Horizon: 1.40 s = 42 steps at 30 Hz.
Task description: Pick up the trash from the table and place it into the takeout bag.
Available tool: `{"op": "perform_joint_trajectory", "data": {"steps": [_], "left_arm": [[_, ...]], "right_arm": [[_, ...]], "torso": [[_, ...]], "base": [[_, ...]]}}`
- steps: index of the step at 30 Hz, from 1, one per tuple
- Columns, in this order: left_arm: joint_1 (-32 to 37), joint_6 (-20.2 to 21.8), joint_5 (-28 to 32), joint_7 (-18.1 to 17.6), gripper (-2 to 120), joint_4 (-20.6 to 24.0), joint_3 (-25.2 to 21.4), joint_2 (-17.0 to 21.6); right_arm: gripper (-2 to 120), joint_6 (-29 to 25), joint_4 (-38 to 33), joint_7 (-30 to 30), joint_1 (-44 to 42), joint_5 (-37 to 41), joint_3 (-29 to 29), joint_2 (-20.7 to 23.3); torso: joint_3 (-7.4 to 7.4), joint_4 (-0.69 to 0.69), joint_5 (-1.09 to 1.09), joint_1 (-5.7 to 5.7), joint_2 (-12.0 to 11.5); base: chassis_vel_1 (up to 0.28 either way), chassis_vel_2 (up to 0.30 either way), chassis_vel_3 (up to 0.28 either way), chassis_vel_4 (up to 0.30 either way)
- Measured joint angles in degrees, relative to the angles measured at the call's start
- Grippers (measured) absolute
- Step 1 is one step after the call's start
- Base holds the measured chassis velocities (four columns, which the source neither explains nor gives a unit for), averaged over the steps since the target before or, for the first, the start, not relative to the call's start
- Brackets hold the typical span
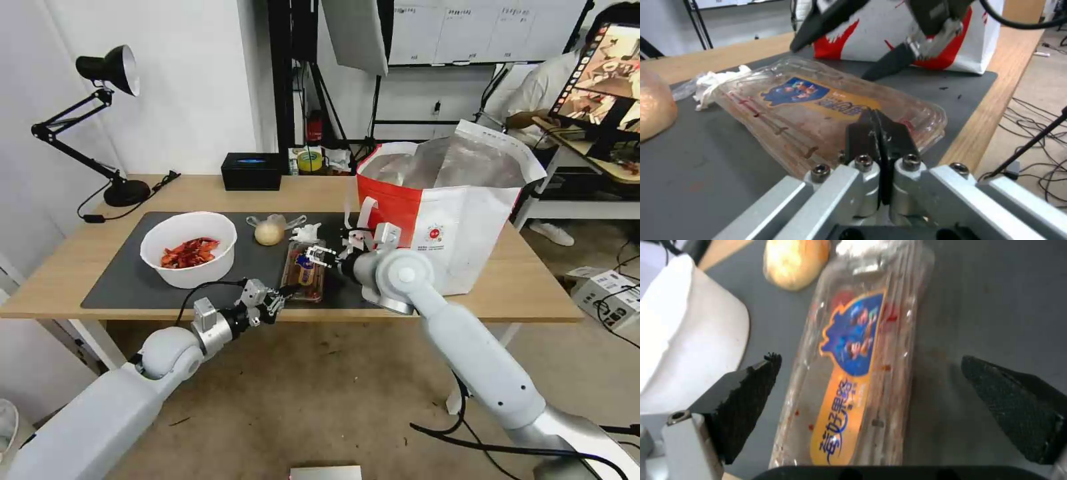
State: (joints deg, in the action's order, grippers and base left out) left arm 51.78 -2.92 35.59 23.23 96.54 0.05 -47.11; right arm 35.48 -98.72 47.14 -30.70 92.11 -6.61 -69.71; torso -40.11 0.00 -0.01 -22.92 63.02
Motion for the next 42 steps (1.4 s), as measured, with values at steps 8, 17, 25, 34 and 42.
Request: {"op": "perform_joint_trajectory", "data": {"steps": [8, 17, 25, 34, 42], "left_arm": [[0.1, -0.1, 0.0, 0.0, 0, 0.1, 0.0, -0.2], [0.2, -0.6, 0.2, 0.2, 0, 0.2, 0.0, -0.4], [0.8, -0.8, 0.4, 0.6, 0, 0.4, -0.9, -0.5], [2.0, -1.3, 0.4, 1.2, 0, 0.6, -2.0, -0.4], [2.7, -1.5, 0.4, 1.3, 0, 1.0, -2.3, -0.2]], "right_arm": [[100, 1.3, 3.3, 0.0, 1.5, 2.3, -0.5, -1.8], [100, 2.6, 6.8, 0.0, 3.8, 4.6, -1.7, -2.9], [100, 3.5, 8.7, -0.6, 5.4, 5.8, -2.8, -3.8], [88, 4.4, 10.7, 1.4, 6.9, 7.3, -3.9, -4.4], [65, 4.9, 11.3, 1.4, 6.7, 7.5, -4.2, -4.3]], "torso": [[0.0, 0.0, 0.0, 0.0, 0.0], [0.0, 0.0, 0.0, 0.0, 0.0], [0.01, -0.01, 0.0, 0.0, 0.0], [0.04, -0.04, -0.01, 0.04, 0.0], [0.04, -0.06, -0.01, 0.05, 0.0]], "base": [[0.0, 0.0, 0.0, 0.0], [0.0, 0.0, 0.0, 0.0], [0.0, 0.0, 0.0, 0.0], [0.0, 0.0, 0.0, 0.0], [0.0, 0.0, 0.0, 0.0]]}}
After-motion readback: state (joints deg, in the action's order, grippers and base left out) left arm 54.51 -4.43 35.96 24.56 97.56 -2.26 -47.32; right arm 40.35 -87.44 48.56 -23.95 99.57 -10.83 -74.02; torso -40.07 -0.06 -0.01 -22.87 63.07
